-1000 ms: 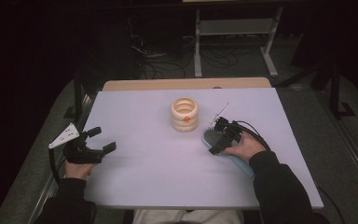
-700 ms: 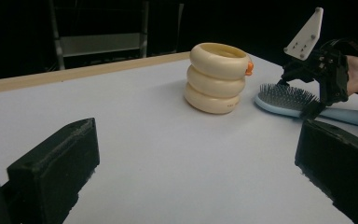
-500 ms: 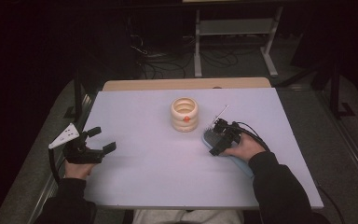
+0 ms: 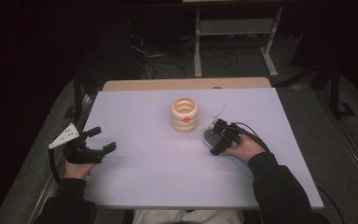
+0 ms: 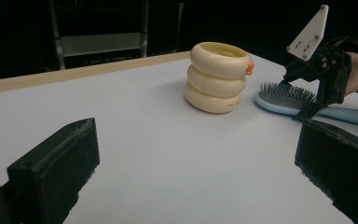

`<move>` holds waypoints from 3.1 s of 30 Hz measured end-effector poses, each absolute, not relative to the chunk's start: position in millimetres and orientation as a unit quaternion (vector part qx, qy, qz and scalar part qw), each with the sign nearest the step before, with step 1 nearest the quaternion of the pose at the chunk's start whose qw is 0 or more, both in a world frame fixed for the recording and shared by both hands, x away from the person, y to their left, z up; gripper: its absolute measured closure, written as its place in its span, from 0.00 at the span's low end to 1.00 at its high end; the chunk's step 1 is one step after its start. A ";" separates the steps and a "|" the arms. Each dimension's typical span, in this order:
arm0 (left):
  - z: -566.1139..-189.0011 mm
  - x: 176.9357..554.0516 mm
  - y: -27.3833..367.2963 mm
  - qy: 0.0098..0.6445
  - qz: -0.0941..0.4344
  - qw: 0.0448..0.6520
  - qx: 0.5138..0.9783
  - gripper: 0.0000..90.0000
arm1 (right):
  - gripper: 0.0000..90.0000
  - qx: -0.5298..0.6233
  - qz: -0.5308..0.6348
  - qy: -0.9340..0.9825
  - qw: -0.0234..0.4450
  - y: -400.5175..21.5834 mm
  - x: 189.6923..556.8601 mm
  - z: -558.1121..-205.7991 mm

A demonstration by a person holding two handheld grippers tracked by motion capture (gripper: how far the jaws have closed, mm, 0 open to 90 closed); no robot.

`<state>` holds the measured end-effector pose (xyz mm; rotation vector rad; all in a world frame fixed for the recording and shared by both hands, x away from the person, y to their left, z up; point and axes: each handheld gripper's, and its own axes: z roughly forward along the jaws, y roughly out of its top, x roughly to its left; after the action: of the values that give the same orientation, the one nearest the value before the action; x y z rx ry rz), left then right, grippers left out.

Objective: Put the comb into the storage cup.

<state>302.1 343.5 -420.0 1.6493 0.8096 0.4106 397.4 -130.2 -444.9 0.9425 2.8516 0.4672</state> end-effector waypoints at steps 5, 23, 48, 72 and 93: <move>-420.0 302.1 343.6 0.348 0.176 0.589 0.708 0.00 | 0.14 0.312 0.143 0.938 0.050 -128.7 398.3 -443.7; -420.7 302.7 343.9 0.348 0.175 0.589 0.708 0.00 | 0.19 0.321 0.136 0.936 0.046 -131.3 399.2 -440.8; -420.9 302.8 343.7 0.349 0.175 0.588 0.709 0.00 | 0.20 0.328 0.180 0.925 0.062 -141.4 397.5 -409.2; -421.0 303.0 343.4 0.348 0.175 0.587 0.709 0.00 | 0.20 0.321 0.235 0.914 0.083 -146.5 392.8 -374.9; -421.3 303.3 343.2 0.349 0.173 0.587 0.709 0.00 | 0.21 0.320 0.316 0.886 0.111 -155.6 389.4 -340.4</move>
<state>303.3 343.2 -421.3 1.6533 0.8130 0.4037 389.4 -155.6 -340.4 0.9406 2.6032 0.9276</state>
